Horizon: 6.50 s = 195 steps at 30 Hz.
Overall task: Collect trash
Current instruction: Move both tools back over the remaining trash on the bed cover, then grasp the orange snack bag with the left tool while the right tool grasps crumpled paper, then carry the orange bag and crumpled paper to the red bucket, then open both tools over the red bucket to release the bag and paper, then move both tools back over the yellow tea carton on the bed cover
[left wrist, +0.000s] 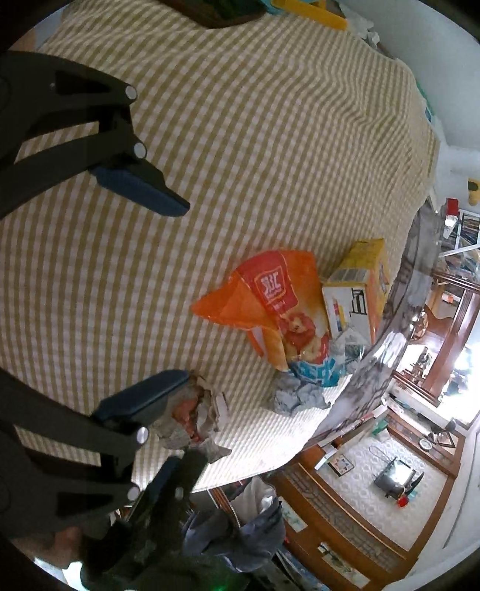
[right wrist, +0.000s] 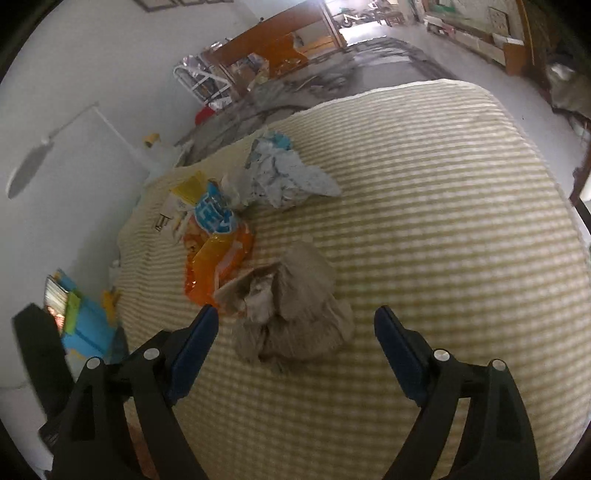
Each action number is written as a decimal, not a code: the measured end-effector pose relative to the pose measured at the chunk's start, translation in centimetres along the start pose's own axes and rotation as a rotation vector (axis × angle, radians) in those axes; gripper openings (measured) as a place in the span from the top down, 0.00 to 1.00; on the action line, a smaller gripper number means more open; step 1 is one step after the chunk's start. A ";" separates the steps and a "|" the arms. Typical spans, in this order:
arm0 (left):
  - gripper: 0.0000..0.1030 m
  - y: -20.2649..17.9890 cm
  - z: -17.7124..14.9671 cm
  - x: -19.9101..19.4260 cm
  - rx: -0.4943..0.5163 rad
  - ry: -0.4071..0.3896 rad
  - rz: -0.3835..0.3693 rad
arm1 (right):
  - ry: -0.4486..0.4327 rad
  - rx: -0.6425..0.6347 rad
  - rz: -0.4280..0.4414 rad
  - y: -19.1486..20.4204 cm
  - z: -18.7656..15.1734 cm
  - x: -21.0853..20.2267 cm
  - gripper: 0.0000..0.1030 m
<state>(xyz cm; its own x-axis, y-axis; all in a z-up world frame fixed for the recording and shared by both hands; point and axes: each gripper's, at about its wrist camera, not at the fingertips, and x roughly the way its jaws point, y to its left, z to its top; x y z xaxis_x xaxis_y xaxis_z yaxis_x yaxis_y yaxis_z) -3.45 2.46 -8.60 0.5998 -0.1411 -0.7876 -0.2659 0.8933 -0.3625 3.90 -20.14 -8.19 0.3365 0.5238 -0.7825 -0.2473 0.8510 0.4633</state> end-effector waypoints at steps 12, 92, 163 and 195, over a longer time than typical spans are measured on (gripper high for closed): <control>0.16 -2.8 5.1 4.7 0.109 -0.011 0.135 | 0.010 0.032 0.069 -1.1 -0.9 -0.5 0.43; 0.50 2.8 7.3 4.9 -0.161 -0.029 0.051 | -0.050 0.126 0.088 -3.0 -0.8 -2.1 0.37; 0.27 -41.2 -11.2 3.6 0.779 0.223 -0.318 | -0.633 0.641 -0.197 -29.9 -13.2 -27.2 0.28; 0.21 4.1 9.8 0.7 0.085 -0.092 0.309 | -0.299 0.040 0.030 -4.2 -4.6 -13.7 0.23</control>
<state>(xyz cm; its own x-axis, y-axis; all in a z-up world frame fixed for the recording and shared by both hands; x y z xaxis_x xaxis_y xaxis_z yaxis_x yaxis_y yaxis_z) 3.29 10.22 -5.71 0.5675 0.1780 -0.8039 -0.3841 0.9208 -0.0673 -3.86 -31.03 -1.32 0.5837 0.5316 -0.6138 -0.2270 0.8326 0.5052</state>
